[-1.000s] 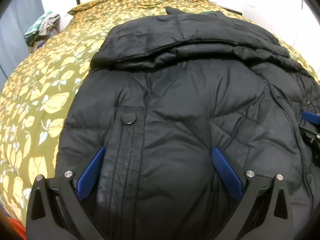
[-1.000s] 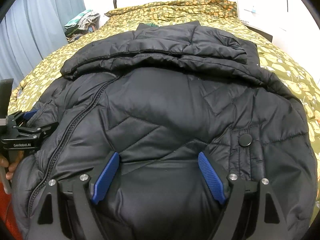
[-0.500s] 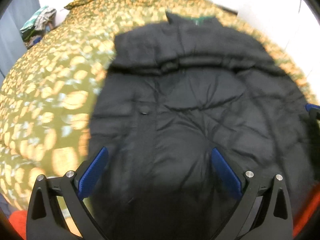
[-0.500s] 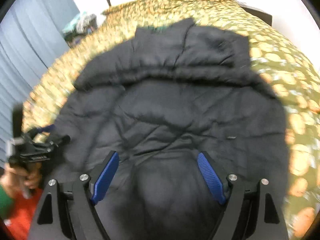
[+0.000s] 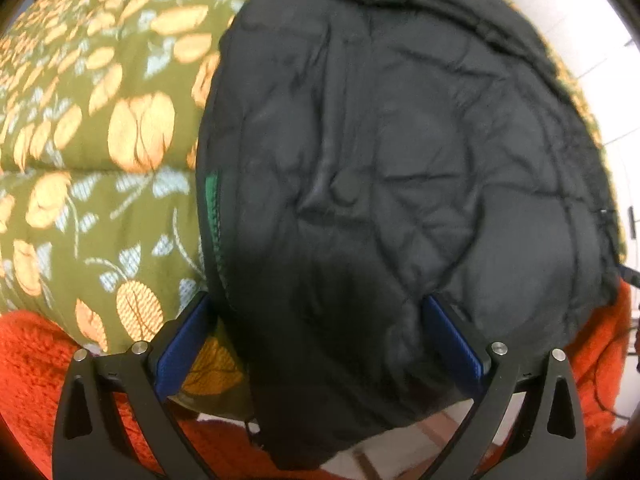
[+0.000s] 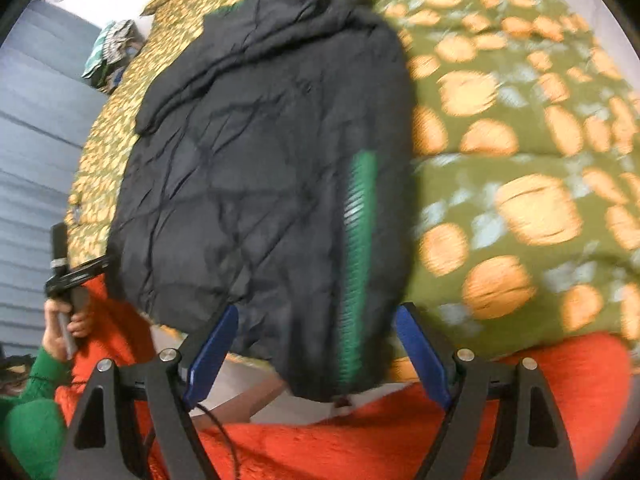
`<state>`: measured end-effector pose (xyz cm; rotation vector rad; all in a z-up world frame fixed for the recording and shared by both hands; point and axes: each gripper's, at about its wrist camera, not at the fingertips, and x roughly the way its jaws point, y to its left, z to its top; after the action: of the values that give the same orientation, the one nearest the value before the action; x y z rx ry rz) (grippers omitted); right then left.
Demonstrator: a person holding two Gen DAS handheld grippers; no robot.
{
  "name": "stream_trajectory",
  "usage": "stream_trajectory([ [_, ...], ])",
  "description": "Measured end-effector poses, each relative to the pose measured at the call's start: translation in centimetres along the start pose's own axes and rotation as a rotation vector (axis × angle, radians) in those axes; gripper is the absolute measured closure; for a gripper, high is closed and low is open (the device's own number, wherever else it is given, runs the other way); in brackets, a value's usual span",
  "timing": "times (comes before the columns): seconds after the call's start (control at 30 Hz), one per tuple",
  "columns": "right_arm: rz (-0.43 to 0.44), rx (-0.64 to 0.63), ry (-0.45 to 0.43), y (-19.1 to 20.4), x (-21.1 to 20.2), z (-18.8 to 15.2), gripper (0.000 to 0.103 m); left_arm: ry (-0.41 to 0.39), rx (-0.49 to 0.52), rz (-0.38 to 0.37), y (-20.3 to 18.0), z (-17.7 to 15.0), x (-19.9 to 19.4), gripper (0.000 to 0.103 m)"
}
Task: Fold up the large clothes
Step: 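Grasp the green-zippered hem with both tools and lift it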
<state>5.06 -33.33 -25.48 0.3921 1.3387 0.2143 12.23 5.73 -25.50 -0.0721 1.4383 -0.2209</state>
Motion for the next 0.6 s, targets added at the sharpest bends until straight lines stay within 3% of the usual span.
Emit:
stream_trajectory([
  [0.1, -0.016, -0.028, 0.035, 0.4, 1.9, -0.2, 0.02, 0.023, 0.005, -0.014, 0.1, 0.0, 0.2, 0.001],
  [0.17, -0.011, -0.013, 0.062, 0.4, 2.5, -0.1, 0.027, 0.052, 0.018, -0.016, 0.0, -0.2, 0.2, 0.001],
  [0.23, -0.013, -0.008, 0.063, 0.4, 2.0, 0.0, 0.068, 0.074, 0.025, -0.023, -0.1, -0.4, 0.4, 0.001],
  [0.33, 0.029, 0.037, 0.057, -0.5, 1.2, 0.4, 0.08, 0.108, 0.027, -0.035, -0.1, -1.2, 0.5, 0.003],
  [0.47, 0.111, 0.073, 0.009, -0.5, -0.6, 0.8, 0.083, 0.162, -0.017, -0.085, 0.8, -2.4, 0.1, 0.039],
  [0.6, 0.181, 0.077, -0.05, 0.3, -2.7, 1.5, 0.085, 0.16, -0.023, -0.119, 1.6, -3.2, -0.9, 0.072],
])
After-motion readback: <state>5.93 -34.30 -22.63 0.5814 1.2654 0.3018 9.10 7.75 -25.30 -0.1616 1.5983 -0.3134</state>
